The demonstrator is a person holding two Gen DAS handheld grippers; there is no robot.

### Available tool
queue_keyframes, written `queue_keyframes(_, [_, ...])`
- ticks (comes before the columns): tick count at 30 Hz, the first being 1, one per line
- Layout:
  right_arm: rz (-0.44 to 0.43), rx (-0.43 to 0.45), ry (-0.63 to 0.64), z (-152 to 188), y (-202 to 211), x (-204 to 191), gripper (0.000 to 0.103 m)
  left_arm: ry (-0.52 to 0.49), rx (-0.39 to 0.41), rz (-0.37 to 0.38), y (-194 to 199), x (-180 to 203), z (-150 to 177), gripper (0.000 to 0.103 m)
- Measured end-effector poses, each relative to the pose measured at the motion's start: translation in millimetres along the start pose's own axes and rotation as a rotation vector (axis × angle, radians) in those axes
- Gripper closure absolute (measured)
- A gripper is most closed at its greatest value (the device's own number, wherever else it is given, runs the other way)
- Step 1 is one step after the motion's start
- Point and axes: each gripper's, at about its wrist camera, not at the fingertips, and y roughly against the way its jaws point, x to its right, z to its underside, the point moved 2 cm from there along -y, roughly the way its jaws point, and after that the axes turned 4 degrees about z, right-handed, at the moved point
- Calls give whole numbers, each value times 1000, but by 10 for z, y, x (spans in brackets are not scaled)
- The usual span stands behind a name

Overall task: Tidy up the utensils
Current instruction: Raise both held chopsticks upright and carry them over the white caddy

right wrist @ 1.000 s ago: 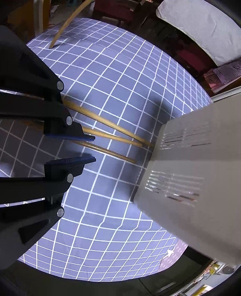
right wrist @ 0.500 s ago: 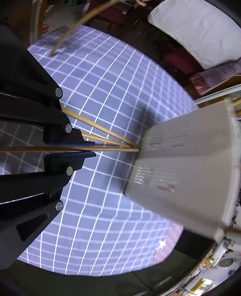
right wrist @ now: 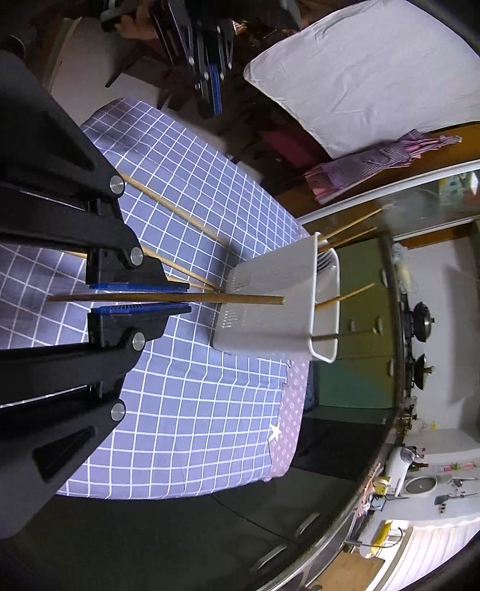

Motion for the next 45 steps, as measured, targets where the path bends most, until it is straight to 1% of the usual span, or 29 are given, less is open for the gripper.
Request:
queue_keyframes(2, [-5,10,-2,5,77,17,97,14,-27,3,-100,-31,-47,96])
queue_keyframes(3, [-9,15,-3,4,107,14,97,34,-48,3,-195,-60,-85,93])
queue_keyframes(4, [-11,18,-3,4,134,8,97,51,-76,-5,-303,-85,-117,90])
queue_keyframes(5, [-14,21,-3,17,152,-1,97,62,-111,-5,-458,-99,-158,84])
queue_keyframes(6, [-20,23,-2,21,172,-10,97,64,-129,-9,-560,-102,-182,82])
queue_keyframes(8, [-26,24,-4,37,185,-7,97,73,-178,-40,-853,-121,-259,82])
queue_keyframes(9, [-26,24,-3,42,198,-8,97,83,-202,-44,-980,-135,-296,82])
queue_keyframes(14, [-27,22,-6,65,215,16,97,130,-292,-85,-1497,-244,-443,82])
queue_keyframes(16, [-28,23,-9,73,223,30,97,144,-318,-99,-1616,-287,-480,82])
queue_keyframes(18, [-32,24,-11,80,231,48,97,156,-339,-99,-1711,-308,-506,82])
queue_keyframes(27, [-48,27,-12,68,197,58,97,169,-395,-105,-1923,-306,-547,81])
queue_keyframes(29, [-49,28,-12,70,198,60,97,162,-395,-121,-1947,-285,-559,81])
queue_keyframes(31, [-50,28,-12,76,200,61,97,161,-398,-116,-1945,-268,-550,88])
queue_keyframes(32, [-49,28,-12,74,198,59,97,156,-400,-113,-1938,-259,-543,96])
queue_keyframes(36, [-49,29,-13,82,203,62,97,147,-389,-101,-1948,-227,-556,97])
queue_keyframes(38, [-50,29,-12,83,207,60,97,143,-366,-89,-1876,-188,-531,97])
queue_keyframes(41, [-49,28,-8,82,210,52,97,129,-319,-81,-1698,-179,-539,97])
queue_keyframes(45, [-47,29,-11,85,208,68,97,101,-232,-51,-1275,-133,-528,97])
